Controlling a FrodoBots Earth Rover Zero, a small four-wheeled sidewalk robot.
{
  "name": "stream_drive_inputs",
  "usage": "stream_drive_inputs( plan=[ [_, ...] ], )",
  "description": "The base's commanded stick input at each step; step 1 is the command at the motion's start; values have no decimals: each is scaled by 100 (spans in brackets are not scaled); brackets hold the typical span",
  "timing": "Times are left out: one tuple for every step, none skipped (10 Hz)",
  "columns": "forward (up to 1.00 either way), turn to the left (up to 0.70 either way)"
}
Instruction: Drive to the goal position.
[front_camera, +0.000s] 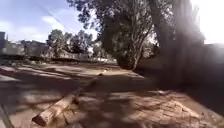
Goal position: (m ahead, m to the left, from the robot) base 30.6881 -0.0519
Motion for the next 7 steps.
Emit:
stream_drive_inputs(
  plan=[
    [70, -35],
    [70, -35],
    [70, -35],
    [70, -16],
    [70, 0],
    [70, 0],
    [70, 0]
  ],
)
